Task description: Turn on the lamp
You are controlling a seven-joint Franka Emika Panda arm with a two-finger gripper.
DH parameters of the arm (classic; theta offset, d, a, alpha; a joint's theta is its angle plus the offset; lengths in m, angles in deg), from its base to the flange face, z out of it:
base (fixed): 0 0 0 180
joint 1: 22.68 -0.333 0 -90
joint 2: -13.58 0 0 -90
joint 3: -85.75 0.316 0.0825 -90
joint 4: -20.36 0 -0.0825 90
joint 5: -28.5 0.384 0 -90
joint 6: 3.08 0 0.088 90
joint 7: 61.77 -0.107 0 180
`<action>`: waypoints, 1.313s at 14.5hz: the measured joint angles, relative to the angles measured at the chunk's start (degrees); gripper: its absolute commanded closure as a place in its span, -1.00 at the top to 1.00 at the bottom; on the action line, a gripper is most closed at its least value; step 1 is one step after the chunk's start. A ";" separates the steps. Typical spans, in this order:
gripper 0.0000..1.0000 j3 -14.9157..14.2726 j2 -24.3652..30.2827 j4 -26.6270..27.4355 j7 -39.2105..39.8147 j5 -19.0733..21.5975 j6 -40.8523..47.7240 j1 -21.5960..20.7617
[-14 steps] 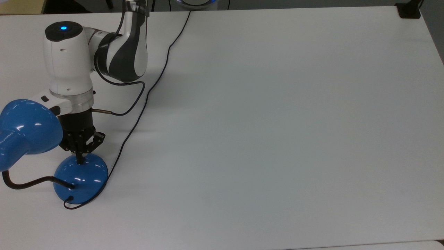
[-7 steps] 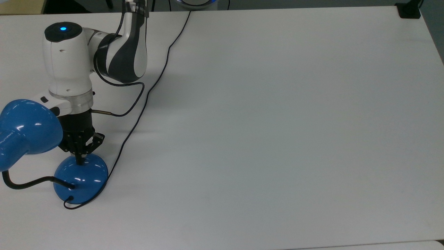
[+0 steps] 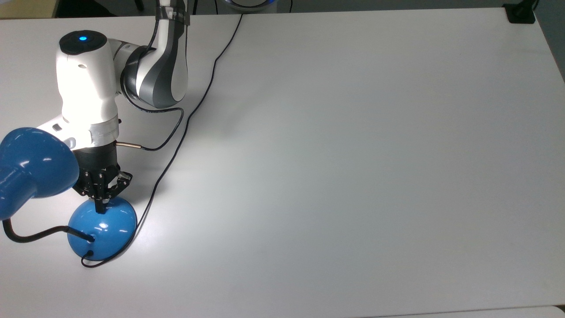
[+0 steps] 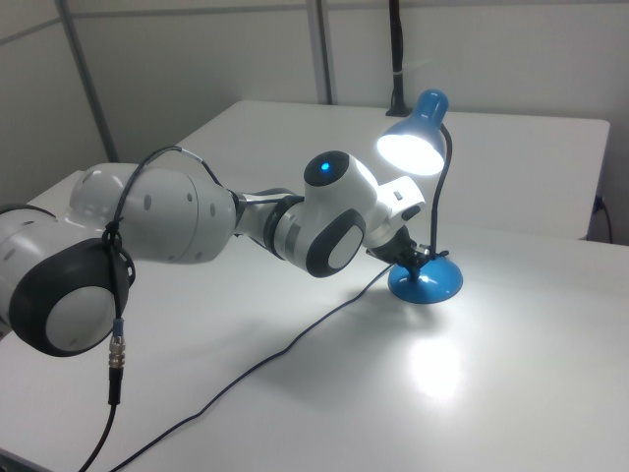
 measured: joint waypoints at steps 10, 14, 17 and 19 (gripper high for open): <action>-1.00 -0.04 2.33 -0.57 -0.41 2.60 -1.86 0.09; -1.00 0.99 11.87 4.66 -9.38 4.68 6.46 -0.37; -0.62 1.97 22.32 6.90 -19.38 4.49 25.93 -2.61; 0.31 2.07 27.28 7.07 -22.16 4.32 38.98 -4.44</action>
